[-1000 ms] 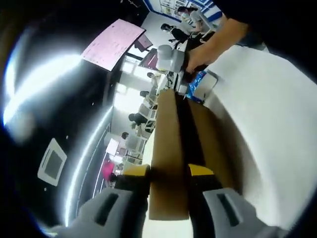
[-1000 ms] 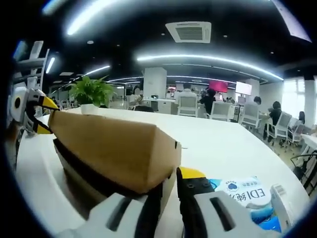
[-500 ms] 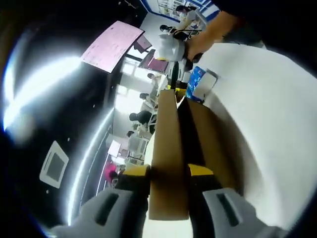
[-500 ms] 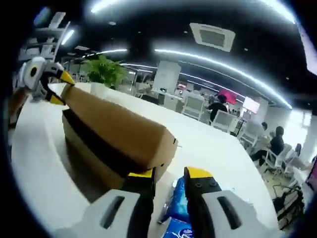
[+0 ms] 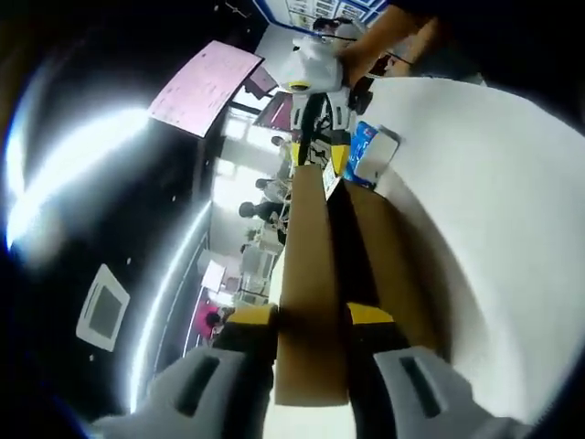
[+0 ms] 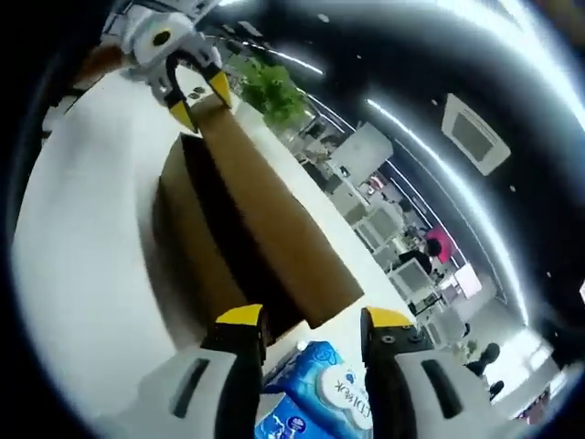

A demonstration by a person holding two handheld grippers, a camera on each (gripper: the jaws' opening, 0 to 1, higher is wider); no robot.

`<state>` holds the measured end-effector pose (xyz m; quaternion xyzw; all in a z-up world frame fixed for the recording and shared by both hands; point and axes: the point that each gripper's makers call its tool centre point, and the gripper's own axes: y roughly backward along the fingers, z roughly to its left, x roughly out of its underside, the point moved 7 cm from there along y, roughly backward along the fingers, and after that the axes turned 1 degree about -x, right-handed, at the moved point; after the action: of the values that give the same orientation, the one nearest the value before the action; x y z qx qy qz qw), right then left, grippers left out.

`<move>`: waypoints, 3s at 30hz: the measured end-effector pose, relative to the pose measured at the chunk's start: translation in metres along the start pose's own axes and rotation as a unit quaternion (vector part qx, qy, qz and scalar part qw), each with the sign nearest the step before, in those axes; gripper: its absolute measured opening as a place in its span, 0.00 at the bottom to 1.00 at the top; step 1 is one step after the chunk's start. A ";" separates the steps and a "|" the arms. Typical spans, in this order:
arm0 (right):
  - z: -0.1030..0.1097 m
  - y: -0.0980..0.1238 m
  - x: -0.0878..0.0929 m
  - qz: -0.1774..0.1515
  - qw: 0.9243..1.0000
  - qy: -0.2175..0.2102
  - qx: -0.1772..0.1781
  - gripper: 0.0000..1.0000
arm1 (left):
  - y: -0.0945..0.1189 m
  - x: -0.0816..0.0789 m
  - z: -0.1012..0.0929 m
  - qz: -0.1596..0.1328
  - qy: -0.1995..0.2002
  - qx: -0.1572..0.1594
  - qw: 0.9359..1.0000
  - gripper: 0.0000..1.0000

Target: Operate the shoe box by opening the lid, removing the specified soft item, and placing it in the target area until the item is outside and the box remains undamaged.

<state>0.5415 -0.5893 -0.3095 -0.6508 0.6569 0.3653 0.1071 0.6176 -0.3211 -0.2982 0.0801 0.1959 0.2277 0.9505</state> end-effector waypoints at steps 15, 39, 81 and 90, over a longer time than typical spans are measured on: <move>-0.002 -0.004 -0.034 -0.043 0.980 0.190 -0.026 0.45 | -0.001 0.000 -0.002 0.003 -0.009 -0.003 1.000 0.28; 0.012 -0.013 -0.034 -0.045 0.961 0.268 -0.048 0.28 | 0.001 0.001 -0.006 0.010 -0.019 -0.003 1.000 0.28; 0.030 -0.015 -0.026 -0.043 0.961 0.268 -0.041 0.28 | -0.004 0.010 -0.028 0.052 -0.027 -0.009 0.998 0.30; 0.028 -0.016 -0.022 -0.042 0.963 0.263 -0.042 0.28 | -0.005 0.009 -0.029 0.048 -0.029 -0.009 0.998 0.30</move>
<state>0.5495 -0.5527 -0.3214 -0.7548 0.6183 0.2031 -0.0816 0.6153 -0.3193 -0.3289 0.0873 0.1624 0.2728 0.9442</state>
